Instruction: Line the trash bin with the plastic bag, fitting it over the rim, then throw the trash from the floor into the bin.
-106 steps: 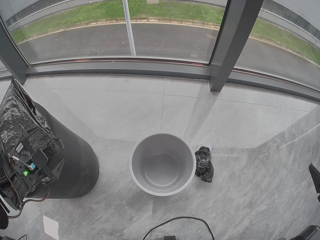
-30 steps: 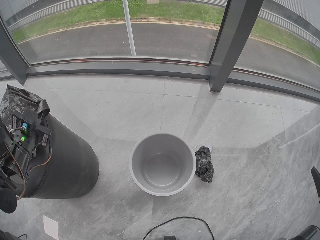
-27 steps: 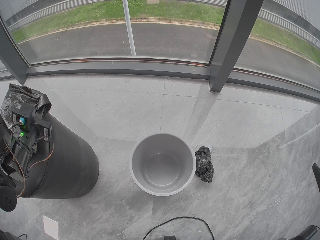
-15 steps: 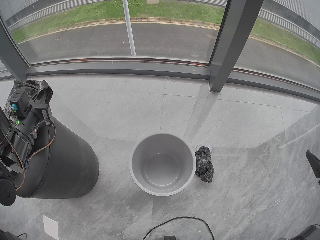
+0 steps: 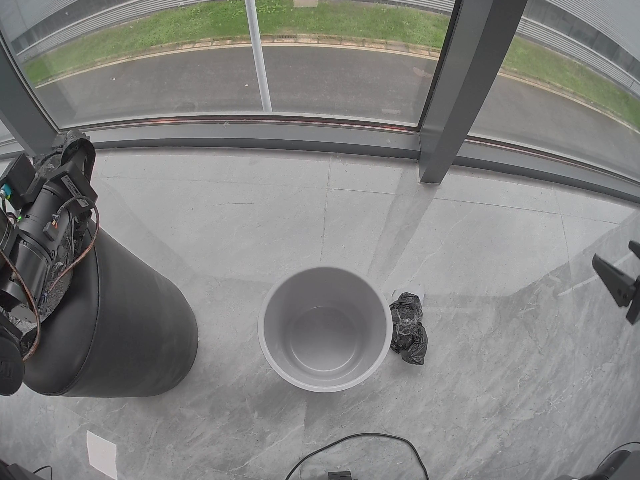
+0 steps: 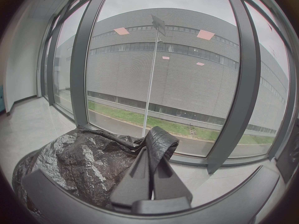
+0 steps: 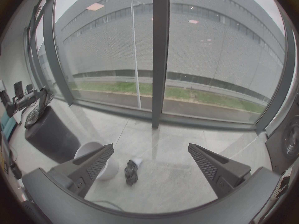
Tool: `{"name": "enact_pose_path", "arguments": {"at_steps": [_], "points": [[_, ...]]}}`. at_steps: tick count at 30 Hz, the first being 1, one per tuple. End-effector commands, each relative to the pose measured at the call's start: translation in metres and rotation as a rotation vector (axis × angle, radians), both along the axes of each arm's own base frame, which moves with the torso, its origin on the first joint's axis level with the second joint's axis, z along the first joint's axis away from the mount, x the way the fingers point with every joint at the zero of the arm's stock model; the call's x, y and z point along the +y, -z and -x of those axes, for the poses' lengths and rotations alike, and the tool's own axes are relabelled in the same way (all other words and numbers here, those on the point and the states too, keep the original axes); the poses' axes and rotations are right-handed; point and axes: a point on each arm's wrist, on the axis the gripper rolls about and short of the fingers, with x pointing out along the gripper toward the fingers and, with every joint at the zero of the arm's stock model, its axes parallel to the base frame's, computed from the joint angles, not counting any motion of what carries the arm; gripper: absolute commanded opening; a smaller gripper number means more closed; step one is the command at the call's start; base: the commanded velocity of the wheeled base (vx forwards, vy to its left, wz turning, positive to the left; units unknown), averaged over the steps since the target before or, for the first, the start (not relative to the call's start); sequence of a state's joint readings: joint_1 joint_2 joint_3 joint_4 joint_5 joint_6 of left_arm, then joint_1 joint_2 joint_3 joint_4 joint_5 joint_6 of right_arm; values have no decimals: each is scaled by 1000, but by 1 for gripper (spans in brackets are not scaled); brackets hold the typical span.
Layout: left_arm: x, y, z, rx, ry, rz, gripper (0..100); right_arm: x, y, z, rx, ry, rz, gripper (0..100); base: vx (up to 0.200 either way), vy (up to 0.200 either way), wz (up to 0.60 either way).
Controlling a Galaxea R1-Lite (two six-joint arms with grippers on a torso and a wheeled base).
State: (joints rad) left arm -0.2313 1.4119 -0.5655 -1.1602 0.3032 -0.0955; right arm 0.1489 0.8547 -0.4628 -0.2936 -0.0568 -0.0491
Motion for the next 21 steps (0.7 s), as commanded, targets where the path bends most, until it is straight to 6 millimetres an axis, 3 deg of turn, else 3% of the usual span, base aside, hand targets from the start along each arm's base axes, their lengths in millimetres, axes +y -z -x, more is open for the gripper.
{"name": "enact_pose_path", "arguments": {"at_steps": [1,8,13,17,21], "points": [[-13,10,3,36,106,39,0,24,0,-37,-33,29,7,100,0,0,0],[-37,20,21,68,243,42,0,53,36,-42,10,-72,18,100,0,0,0],[-52,18,24,70,327,87,0,70,47,-58,34,-93,-72,100,0,0,0],[-60,13,11,67,338,133,0,93,59,-93,61,-85,-77,100,0,0,0],[-61,8,11,51,353,184,0,115,65,-112,27,-116,-96,100,0,0,0]]}}
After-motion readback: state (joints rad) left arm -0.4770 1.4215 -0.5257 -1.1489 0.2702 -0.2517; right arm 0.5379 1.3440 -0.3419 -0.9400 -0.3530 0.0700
